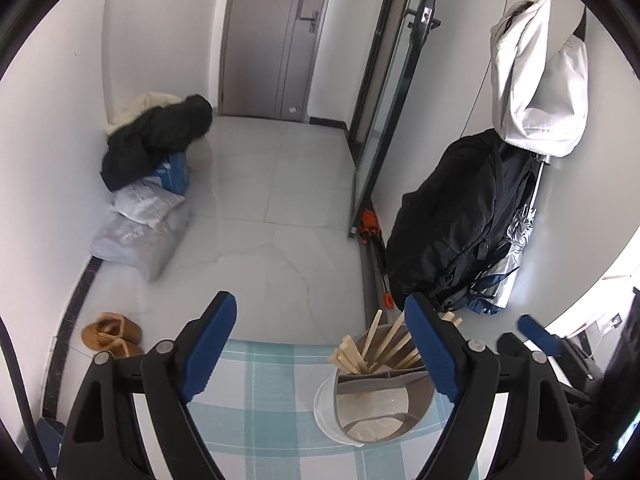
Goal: Organize utensils
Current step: 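Open both grippers and pull them back from the holder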
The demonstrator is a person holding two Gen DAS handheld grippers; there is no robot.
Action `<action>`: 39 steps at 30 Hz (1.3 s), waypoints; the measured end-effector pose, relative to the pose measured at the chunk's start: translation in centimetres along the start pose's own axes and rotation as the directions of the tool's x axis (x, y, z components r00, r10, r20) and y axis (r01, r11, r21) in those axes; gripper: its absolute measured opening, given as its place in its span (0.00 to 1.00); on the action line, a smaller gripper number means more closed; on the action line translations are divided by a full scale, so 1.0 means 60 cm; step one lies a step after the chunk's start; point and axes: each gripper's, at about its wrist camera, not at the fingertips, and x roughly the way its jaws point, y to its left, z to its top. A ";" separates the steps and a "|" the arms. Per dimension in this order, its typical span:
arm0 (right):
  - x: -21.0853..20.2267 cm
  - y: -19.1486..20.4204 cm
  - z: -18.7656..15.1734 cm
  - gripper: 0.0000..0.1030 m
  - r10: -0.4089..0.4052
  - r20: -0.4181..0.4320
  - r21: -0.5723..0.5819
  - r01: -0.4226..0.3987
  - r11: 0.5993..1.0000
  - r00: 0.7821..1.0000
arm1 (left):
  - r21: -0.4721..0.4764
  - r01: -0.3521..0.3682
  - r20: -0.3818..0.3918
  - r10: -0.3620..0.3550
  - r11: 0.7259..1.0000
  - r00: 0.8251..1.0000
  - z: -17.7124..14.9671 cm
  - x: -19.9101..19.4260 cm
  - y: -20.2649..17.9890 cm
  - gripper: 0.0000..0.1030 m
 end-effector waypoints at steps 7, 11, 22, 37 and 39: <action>-0.071 0.029 0.014 0.77 -0.027 0.091 -0.039 0.031 0.999 0.995 | 0.024 -0.053 0.071 0.052 0.998 0.996 -0.007 -0.065 -0.010 0.83; -0.111 0.048 0.016 0.85 -0.022 0.145 -0.058 0.031 0.998 0.989 | 0.019 -0.071 0.135 0.068 0.997 0.989 -0.014 -0.107 -0.013 0.84; -0.201 0.079 -0.017 0.97 -0.054 0.290 -0.062 0.075 0.995 0.955 | 0.037 -0.110 0.338 0.091 0.993 0.937 -0.057 -0.214 -0.032 0.99; -0.248 0.090 -0.125 1.00 -0.125 0.370 -0.067 0.161 0.985 0.920 | 0.053 -0.163 0.395 0.129 0.985 0.910 -0.178 -0.231 -0.034 0.99; -0.245 0.090 -0.140 1.00 -0.128 0.360 -0.074 0.165 0.983 0.924 | 0.045 -0.156 0.385 0.127 0.987 0.914 -0.192 -0.222 -0.031 0.99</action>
